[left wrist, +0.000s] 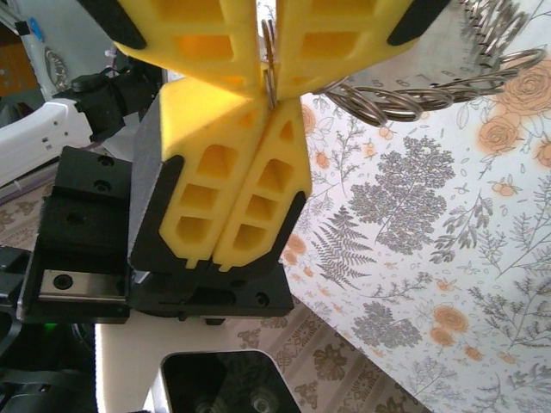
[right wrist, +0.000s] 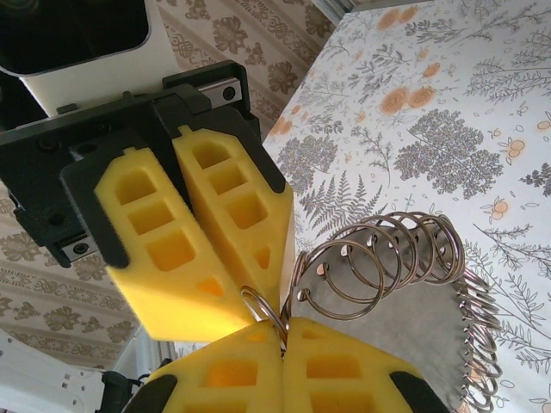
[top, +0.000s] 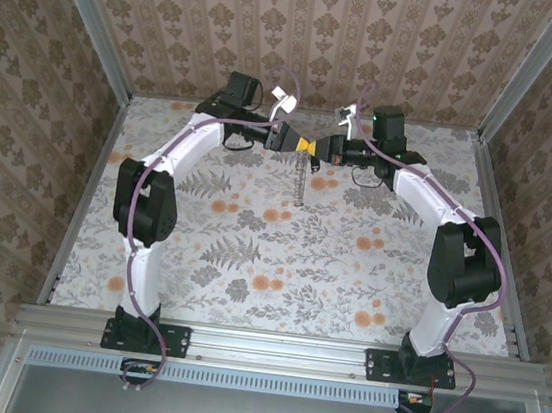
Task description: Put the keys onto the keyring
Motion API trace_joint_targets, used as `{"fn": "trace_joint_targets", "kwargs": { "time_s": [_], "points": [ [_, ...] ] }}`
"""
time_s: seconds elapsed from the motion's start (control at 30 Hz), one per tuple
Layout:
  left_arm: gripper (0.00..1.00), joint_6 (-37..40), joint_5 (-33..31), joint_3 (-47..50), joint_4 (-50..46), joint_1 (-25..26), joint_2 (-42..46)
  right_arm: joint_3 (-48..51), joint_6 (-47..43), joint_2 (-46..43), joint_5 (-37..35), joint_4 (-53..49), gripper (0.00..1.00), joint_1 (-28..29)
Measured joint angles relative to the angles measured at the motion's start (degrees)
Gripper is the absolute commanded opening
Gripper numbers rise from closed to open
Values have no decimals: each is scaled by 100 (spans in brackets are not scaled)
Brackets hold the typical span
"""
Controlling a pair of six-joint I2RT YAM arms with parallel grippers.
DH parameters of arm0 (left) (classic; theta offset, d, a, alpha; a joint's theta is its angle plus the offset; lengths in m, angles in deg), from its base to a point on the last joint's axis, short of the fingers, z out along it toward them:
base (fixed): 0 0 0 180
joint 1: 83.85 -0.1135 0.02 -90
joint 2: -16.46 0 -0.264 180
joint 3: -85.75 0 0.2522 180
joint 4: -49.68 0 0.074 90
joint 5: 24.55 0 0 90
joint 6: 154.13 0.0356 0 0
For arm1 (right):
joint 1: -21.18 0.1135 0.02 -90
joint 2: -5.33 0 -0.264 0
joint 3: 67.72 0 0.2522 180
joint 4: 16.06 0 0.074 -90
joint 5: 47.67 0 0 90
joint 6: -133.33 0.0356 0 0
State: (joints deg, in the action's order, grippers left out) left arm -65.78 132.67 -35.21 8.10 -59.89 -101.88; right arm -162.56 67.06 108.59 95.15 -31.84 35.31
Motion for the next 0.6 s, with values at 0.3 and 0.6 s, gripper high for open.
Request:
{"fn": "trace_joint_targets", "kwargs": {
  "time_s": [0.3, 0.6],
  "points": [
    [0, -289, -74, 146, 476, 20, 11, 2, 15, -2, -9, 48, 20, -46],
    [0, -1106, -149, 979, 1775, 76, 96, 691, 240, -422, 68, 579, 34, -179]
  ]
}}
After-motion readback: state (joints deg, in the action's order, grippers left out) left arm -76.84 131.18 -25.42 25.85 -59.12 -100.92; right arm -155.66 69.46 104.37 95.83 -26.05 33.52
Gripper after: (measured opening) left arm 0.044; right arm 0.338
